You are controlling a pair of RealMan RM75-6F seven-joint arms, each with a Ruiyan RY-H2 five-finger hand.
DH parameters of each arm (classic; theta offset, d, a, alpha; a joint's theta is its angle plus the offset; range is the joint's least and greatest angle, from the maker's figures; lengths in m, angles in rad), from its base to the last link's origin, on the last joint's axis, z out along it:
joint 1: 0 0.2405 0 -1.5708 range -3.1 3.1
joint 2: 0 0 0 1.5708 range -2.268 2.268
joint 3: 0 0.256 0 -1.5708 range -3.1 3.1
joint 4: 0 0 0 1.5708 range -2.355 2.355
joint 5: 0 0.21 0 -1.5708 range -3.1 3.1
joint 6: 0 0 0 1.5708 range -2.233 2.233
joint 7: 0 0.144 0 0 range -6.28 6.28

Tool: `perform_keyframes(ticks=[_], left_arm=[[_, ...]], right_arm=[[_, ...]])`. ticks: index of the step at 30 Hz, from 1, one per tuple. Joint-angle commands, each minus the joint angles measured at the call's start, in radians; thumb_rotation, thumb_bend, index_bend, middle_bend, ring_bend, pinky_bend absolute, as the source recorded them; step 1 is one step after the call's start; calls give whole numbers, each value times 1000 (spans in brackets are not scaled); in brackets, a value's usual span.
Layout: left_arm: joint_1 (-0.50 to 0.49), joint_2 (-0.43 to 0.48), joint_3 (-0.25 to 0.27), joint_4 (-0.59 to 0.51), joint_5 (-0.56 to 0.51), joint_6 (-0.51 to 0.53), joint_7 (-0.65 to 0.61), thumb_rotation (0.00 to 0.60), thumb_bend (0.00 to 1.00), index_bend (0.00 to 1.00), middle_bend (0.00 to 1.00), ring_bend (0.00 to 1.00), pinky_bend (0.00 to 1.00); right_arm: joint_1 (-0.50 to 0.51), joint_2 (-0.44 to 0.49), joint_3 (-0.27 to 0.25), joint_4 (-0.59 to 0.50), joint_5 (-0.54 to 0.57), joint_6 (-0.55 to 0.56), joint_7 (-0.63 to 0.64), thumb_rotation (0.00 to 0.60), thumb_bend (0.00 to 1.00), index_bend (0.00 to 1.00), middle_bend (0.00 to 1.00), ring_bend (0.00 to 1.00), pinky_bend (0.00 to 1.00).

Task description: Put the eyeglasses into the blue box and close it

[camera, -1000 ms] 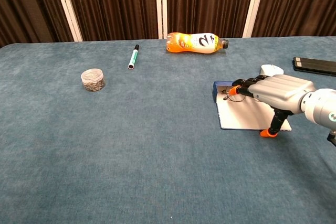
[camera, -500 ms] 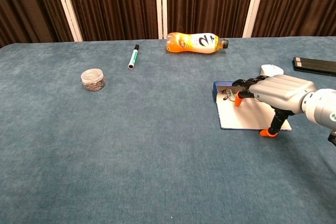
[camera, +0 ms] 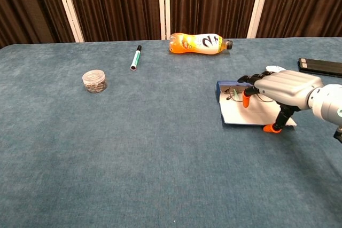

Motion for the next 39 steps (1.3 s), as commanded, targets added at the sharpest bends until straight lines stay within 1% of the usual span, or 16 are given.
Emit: perform_keyframes(ticks=[1, 8, 14, 17, 23, 26, 29, 33, 35, 39], left_arm=[[0, 0, 0, 0, 0, -1, 0, 600, 0, 0, 0, 0, 0], [-1, -1, -1, 2, -4, -2, 2, 600, 0, 0, 0, 0, 0], [-3, -2, -2, 2, -8, -5, 3, 600, 0, 0, 0, 0, 0], [-3, -2, -1, 3, -8, -5, 4, 600, 0, 0, 0, 0, 0], [-2, 0, -1, 0, -6, -4, 1, 600, 0, 0, 0, 0, 0], [0, 2, 0, -2, -2, -2, -3, 600, 0, 0, 0, 0, 0], [1, 4, 1, -5, 2, 1, -6, 600, 0, 0, 0, 0, 0], [3, 8, 3, -8, 10, 4, -12, 600, 0, 0, 0, 0, 0], [4, 10, 4, -11, 15, 6, -15, 600, 0, 0, 0, 0, 0], [6, 11, 6, -10, 19, 6, -18, 600, 0, 0, 0, 0, 0]], right_arm=[[1, 1, 3, 0, 1, -1, 0, 600, 460, 365, 0, 0, 0], [9, -3, 17, 7, 12, -8, -1, 600, 459, 372, 0, 0, 0], [19, -22, 30, 46, 33, -24, -1, 600, 460, 403, 0, 0, 0], [19, -27, 30, 59, 31, -24, 6, 600, 459, 430, 0, 0, 0], [4, -15, 18, 54, -6, -3, 48, 600, 459, 562, 0, 0, 0], [-9, 12, 1, 26, -50, 15, 84, 600, 459, 603, 0, 0, 0], [-22, 55, -29, -16, -110, 25, 133, 600, 459, 624, 0, 0, 0], [-37, 136, -85, -82, -205, 28, 212, 600, 463, 645, 0, 0, 0], [-49, 187, -117, -122, -259, 50, 222, 600, 465, 651, 0, 0, 0], [-55, 256, -144, -182, -319, 71, 232, 600, 467, 655, 0, 0, 0]])
